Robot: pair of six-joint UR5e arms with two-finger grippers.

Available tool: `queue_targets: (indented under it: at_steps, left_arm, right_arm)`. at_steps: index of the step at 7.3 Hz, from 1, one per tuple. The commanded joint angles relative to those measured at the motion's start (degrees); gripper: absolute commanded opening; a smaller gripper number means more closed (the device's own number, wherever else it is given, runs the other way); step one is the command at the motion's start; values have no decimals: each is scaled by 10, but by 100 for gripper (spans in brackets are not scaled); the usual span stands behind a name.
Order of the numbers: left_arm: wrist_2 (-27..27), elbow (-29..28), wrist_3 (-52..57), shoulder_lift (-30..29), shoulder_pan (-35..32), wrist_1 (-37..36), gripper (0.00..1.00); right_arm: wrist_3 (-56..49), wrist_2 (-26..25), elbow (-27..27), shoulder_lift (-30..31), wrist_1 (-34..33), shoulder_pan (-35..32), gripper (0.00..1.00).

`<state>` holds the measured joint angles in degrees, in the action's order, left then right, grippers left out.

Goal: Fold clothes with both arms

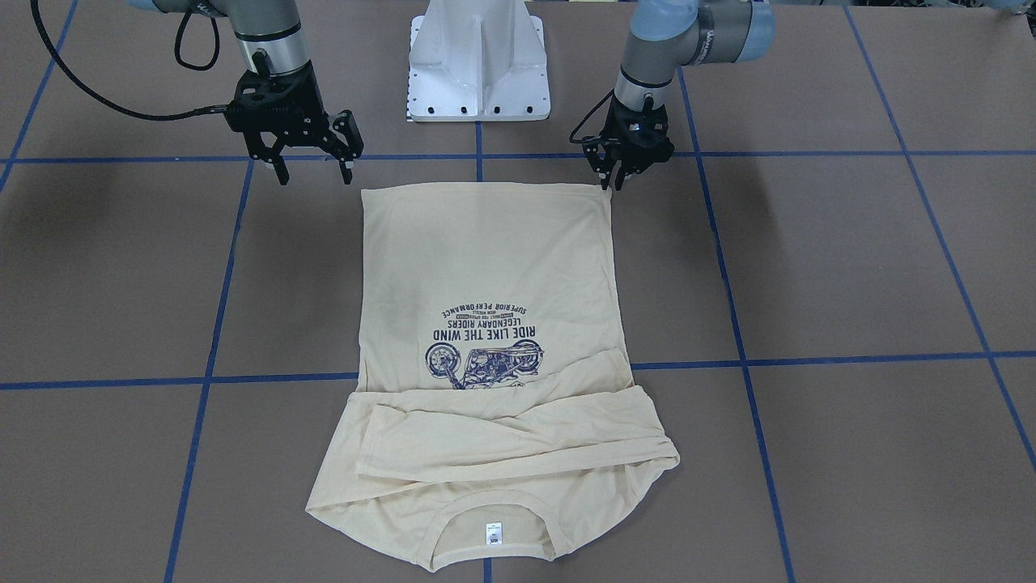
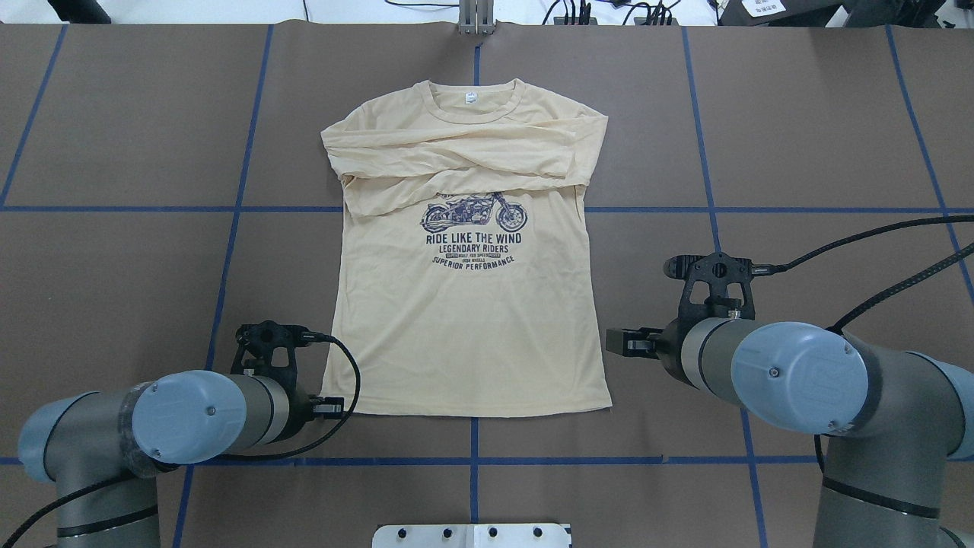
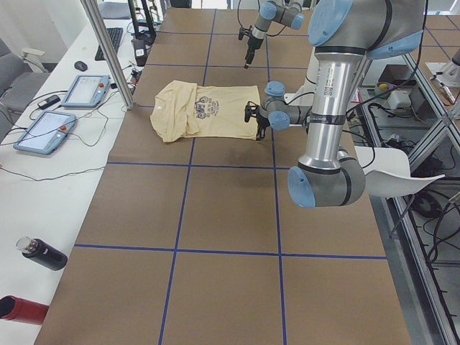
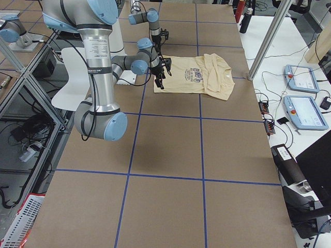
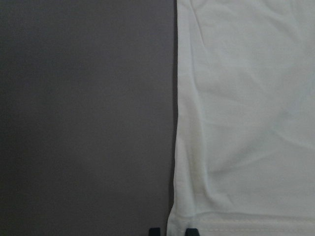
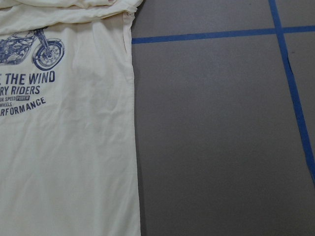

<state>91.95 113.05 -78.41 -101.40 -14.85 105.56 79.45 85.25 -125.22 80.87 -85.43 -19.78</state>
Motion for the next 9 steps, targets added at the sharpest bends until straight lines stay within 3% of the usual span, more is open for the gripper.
queue_targets:
  at_steps: [1, 4, 5, 6, 7, 9]
  left_arm:
    - [1, -7, 0, -9, 4, 0, 31]
    - [2, -25, 1, -15, 5, 4, 31]
    - [2, -25, 1, -17, 5, 4, 26]
    - [2, -23, 1, -17, 4, 4, 6]
    - [2, -19, 2, -17, 4, 4, 0]
    - [2, -12, 3, -17, 3, 0, 0]
  right_arm:
    - [0, 0, 1, 1, 0, 0, 100]
    - [-1, -1, 5, 1, 0, 1, 100]
    - [0, 0, 6, 1, 1, 1, 100]
    - [0, 0, 6, 1, 1, 1, 100]
    - [-1, -1, 6, 0, 1, 1, 100]
    - [-1, 0, 6, 0, 1, 1, 100]
